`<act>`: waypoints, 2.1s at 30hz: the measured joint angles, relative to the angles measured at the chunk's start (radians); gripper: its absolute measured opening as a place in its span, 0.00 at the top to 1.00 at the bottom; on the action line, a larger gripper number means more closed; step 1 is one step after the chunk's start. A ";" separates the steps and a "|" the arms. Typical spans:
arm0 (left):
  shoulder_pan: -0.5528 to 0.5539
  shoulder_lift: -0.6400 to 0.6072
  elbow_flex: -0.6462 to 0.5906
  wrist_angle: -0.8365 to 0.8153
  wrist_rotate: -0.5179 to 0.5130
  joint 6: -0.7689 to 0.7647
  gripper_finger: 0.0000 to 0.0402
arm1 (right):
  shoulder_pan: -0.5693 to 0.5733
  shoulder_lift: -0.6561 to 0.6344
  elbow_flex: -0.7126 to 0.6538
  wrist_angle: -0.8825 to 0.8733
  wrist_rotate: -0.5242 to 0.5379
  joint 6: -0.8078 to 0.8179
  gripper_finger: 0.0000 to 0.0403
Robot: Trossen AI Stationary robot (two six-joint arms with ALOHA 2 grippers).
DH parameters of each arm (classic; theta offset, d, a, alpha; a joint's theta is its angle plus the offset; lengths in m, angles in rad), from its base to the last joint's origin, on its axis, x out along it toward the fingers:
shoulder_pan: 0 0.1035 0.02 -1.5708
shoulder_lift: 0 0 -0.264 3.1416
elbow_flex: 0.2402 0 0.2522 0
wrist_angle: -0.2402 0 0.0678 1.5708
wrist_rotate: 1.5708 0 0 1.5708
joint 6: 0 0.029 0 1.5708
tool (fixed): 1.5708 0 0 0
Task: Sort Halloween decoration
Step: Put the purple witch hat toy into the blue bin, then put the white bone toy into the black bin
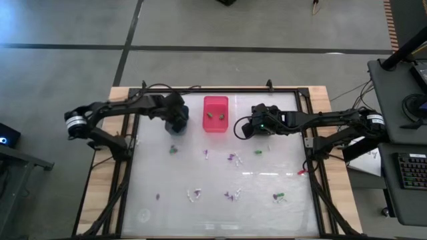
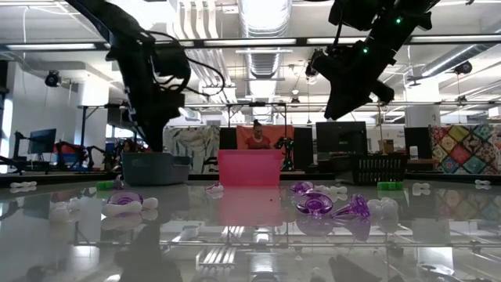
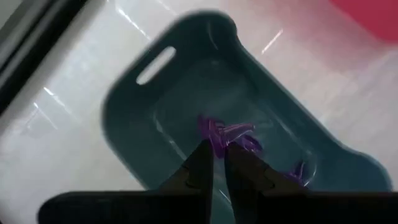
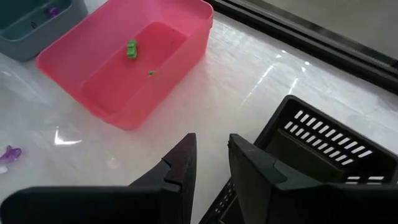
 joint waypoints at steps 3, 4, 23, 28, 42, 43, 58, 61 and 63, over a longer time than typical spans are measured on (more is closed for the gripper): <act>0.000 0.015 0.000 -0.001 -0.001 0.011 0.88 | 0.000 0.000 0.000 0.014 -0.010 0.001 0.79; 0.001 0.017 0.000 0.001 -0.001 0.013 0.87 | 0.000 0.000 0.000 0.020 -0.013 0.001 0.80; -0.103 -0.207 -0.003 0.126 -0.001 0.006 0.80 | 0.090 0.000 0.000 0.153 -0.366 0.063 0.82; -0.210 -0.278 -0.016 0.275 -0.001 0.044 0.80 | 0.146 0.001 0.000 0.183 -0.420 0.106 0.83; -0.398 -0.275 -0.021 0.443 0.000 0.119 0.80 | 0.254 0.002 0.020 -0.030 -0.442 0.326 0.83; -0.398 -0.270 -0.021 0.449 0.000 0.120 0.80 | 0.259 0.002 0.028 -0.069 -0.442 0.341 0.83; -0.397 -0.255 -0.020 0.537 -0.001 0.216 0.80 | 0.212 0.002 0.022 -0.572 -0.352 0.556 0.83; -0.397 -0.255 -0.020 0.537 -0.001 0.225 0.80 | 0.192 0.002 0.004 -0.575 -0.348 0.564 0.83; -0.396 -0.255 -0.020 0.539 -0.001 0.226 0.80 | 0.179 0.003 -0.003 -0.575 -0.346 0.564 0.83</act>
